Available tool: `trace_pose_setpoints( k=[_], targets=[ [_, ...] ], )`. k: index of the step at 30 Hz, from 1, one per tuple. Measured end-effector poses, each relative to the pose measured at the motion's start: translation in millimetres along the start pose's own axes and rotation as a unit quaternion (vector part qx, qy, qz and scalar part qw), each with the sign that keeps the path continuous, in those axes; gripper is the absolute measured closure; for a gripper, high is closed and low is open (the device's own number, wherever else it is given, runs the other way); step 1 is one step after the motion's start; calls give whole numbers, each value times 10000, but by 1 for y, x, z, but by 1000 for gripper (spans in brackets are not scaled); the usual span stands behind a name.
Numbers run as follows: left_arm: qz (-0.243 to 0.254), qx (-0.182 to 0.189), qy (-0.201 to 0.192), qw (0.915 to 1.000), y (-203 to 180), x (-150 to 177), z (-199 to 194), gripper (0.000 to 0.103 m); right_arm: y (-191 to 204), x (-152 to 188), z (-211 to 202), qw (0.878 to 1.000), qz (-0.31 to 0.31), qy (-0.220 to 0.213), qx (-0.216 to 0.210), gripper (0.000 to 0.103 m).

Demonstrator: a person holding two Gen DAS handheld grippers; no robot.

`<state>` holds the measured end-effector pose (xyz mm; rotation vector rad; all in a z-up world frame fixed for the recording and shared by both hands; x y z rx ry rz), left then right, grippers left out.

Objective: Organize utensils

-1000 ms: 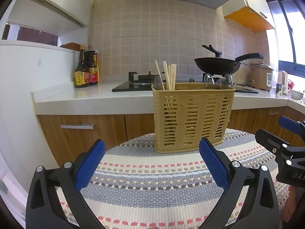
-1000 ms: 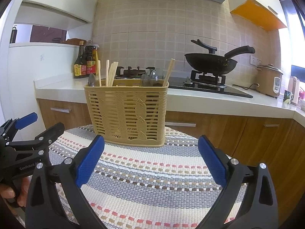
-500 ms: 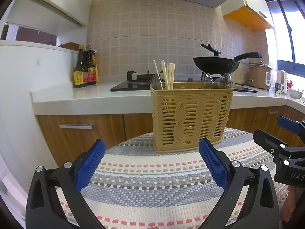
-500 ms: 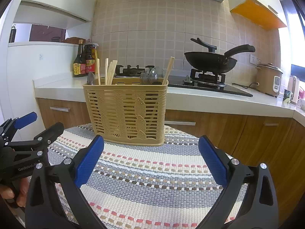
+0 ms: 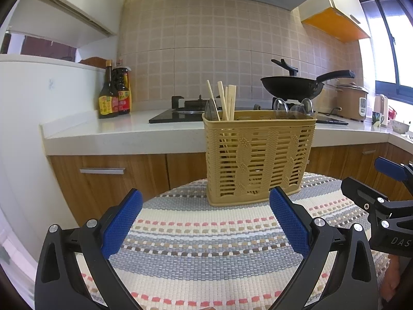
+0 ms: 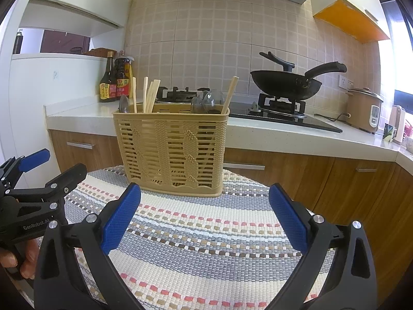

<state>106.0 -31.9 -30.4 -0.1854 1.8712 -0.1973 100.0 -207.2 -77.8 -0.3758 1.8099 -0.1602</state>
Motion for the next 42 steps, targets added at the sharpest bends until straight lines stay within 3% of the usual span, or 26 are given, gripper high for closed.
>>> trace_pose_setpoints(
  k=[42],
  targets=[
    [4,67,149,9999,-1,3,4,8,-2,1,3,9999,33,88,47,8]
  ],
)
Point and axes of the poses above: each gripper's, at about its wrist camera, not at the fingertips, and z roughly the way its jaws point, y to its left, x to its underside, the point moved 6 cm from there along z, roughly the way its jaws point, and after that the axes turned 15 degrees about -z, right-handed, at the moved point
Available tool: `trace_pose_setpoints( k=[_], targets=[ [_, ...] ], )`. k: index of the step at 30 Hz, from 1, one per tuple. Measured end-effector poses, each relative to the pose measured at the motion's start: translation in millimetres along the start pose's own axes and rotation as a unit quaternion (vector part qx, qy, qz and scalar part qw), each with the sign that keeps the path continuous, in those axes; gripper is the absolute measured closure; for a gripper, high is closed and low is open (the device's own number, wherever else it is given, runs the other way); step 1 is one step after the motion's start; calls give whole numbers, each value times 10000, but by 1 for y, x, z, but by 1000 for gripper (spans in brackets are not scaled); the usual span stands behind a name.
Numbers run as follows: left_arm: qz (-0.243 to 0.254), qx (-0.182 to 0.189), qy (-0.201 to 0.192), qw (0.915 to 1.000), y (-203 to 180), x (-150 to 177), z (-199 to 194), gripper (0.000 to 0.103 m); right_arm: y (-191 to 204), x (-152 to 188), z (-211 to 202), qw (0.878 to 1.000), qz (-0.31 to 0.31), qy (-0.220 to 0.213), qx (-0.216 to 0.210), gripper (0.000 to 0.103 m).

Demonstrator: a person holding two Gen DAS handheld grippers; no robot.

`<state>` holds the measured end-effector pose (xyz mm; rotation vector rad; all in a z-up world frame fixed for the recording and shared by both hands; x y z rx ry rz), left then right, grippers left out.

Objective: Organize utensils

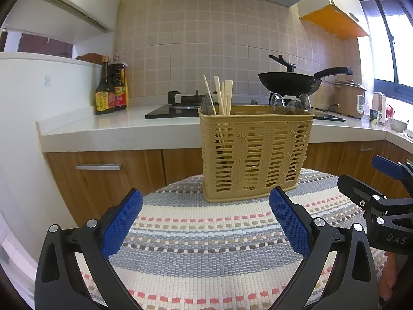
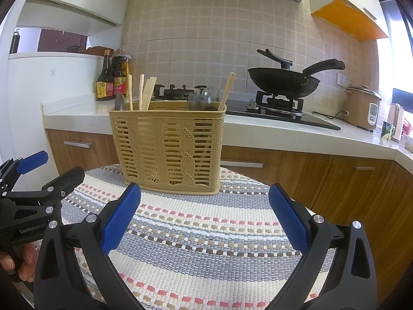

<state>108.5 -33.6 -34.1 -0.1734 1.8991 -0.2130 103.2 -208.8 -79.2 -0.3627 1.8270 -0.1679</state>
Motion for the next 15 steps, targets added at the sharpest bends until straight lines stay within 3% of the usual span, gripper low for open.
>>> trace_pose_setpoints(
  k=[15],
  targets=[
    [37,14,-9,10000,-1,0,-1,8,0,0,-1,10000,-3,9,21,8]
  ],
)
Point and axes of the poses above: each gripper's, at about its wrist camera, not at the fingertips, and z roughly the way its jaws point, y to its left, x to its underside, the point moved 6 cm from there along z, roughly the way its jaws point, and after that the axes turned 15 degrees about -z, right-handed, at the moved point
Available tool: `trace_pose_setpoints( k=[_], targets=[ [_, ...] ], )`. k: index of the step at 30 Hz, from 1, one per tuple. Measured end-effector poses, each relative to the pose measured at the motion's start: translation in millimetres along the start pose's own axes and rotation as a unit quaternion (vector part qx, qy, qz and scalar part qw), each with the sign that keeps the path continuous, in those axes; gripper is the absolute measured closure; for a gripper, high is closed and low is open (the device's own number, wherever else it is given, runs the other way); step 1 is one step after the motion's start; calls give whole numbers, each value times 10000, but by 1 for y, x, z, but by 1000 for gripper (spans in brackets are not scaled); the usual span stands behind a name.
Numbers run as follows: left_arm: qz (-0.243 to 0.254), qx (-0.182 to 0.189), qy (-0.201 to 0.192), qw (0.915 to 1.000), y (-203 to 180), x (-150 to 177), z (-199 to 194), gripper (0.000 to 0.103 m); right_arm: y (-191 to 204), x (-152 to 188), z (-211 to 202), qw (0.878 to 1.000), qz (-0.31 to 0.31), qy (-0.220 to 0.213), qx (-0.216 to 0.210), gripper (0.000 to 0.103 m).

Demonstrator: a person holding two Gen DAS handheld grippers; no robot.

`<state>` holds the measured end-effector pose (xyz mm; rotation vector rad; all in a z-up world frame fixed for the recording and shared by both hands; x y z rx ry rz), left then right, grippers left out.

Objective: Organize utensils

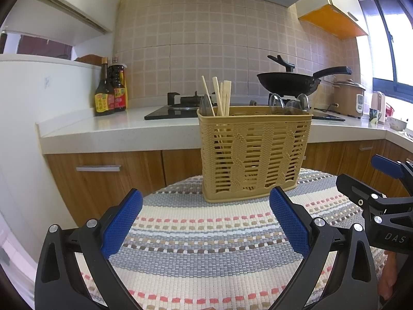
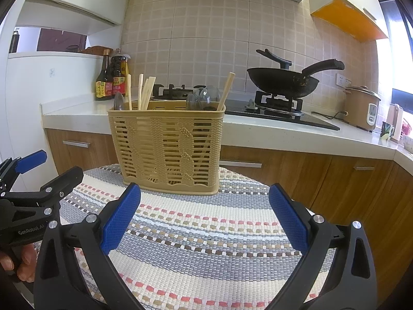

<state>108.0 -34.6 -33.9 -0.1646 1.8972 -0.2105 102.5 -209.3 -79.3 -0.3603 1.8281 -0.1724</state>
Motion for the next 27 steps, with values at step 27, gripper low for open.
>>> trace_pose_setpoints(
  k=[27],
  targets=[
    [-230,-68,-47,9997,12,-5,0,7,-1,-1,-1,10000,-26,-17,57,8]
  ],
)
Point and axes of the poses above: each gripper's, at about its wrist camera, not at the fingertips, and z roughly the way its jaws point, y to its left, x to its underside, the point moved 6 cm from there along z, roughly the way its jaws point, and after that the axes turned 15 degrees about -z, right-handed, at the moved point
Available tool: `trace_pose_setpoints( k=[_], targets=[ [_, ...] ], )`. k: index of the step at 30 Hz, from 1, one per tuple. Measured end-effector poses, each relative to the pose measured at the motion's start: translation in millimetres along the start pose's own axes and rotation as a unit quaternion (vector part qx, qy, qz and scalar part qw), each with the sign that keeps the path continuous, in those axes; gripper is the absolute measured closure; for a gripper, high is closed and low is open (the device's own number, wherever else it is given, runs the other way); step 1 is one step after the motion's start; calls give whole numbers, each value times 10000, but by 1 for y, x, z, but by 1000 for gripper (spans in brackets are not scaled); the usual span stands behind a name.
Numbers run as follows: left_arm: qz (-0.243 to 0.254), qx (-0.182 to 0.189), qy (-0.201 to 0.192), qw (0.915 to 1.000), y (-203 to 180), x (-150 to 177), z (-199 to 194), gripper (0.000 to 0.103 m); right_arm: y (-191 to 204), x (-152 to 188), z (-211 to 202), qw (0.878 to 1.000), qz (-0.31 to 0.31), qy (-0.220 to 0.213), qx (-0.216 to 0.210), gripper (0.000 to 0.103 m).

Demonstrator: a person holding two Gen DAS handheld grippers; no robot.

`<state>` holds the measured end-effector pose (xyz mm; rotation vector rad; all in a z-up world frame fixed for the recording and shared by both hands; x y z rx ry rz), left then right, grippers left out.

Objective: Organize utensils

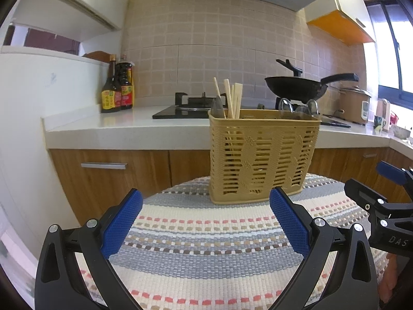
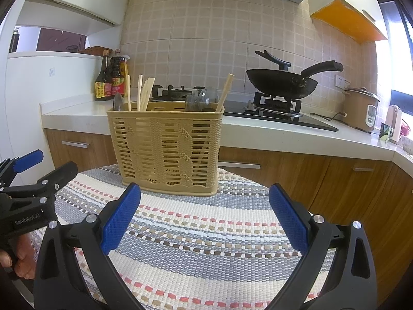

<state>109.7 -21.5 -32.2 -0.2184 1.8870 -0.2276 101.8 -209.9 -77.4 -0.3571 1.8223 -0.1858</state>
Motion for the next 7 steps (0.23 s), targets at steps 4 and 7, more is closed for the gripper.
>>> trace_pose_setpoints(
  k=[4,7],
  targets=[
    [-134,-3,245,9996,4,1,7,7,0,0,0,10000,-10,3,8,8],
    [-76,-125,151,9998,6,0,7,7,1,0,0,10000,-1,-1,12,8]
  ],
)
Point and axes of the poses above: each gripper's, at about its wrist camera, not at the fingertips, and z roughly the way its jaws point, y to its left, x to its underside, the point moved 6 cm from there along z, roughly the way its jaws point, and after that the axes turned 15 degrees about -z, right-handed, at the moved point
